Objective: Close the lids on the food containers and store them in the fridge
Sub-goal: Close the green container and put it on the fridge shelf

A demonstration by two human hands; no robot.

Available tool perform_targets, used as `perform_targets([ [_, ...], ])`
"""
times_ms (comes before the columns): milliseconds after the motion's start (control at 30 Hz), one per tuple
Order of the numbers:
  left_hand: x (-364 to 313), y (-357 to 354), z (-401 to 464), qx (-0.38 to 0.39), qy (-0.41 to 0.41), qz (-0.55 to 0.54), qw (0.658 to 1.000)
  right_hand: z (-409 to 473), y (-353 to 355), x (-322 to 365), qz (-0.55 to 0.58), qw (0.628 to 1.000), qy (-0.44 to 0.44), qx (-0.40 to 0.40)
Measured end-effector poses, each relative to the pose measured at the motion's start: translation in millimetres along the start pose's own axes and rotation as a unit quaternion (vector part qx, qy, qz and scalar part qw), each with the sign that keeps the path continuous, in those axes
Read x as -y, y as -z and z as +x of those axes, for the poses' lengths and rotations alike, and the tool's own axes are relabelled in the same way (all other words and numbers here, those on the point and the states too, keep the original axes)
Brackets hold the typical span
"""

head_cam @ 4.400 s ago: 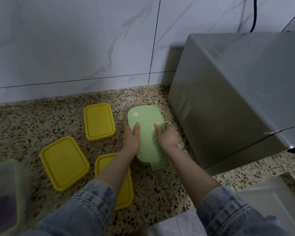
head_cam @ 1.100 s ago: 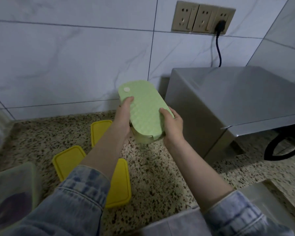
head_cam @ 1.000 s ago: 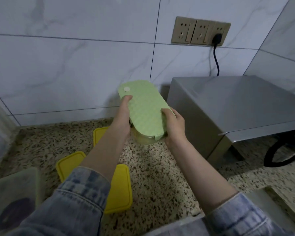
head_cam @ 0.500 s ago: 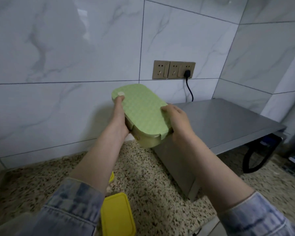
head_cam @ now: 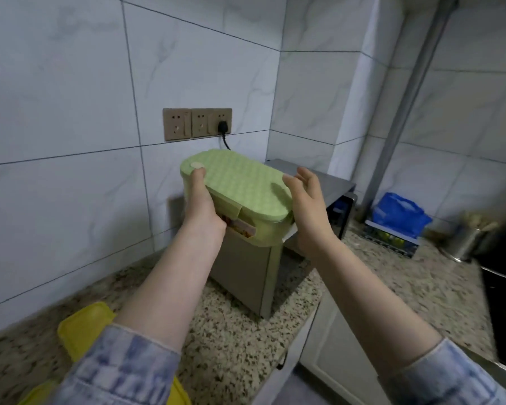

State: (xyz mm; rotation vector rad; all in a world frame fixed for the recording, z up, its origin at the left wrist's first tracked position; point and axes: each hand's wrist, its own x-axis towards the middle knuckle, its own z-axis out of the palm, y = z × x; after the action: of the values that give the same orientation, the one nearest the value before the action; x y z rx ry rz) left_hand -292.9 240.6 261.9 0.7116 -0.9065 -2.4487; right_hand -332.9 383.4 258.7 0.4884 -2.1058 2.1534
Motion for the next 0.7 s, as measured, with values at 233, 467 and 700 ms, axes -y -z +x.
perform_targets([
  [233,78,-72,-34,0.076,0.091,0.024,0.993,-12,99,-1,-0.002,0.987,-0.005,-0.162],
  [467,160,-143,-76,0.142,0.163,0.032,0.976,-28,199,3,-0.011,0.957,0.01,-0.289],
  [700,243,-218,-125,0.186,0.224,0.048,0.955,-32,313,10,-0.032,0.926,0.003,-0.376],
])
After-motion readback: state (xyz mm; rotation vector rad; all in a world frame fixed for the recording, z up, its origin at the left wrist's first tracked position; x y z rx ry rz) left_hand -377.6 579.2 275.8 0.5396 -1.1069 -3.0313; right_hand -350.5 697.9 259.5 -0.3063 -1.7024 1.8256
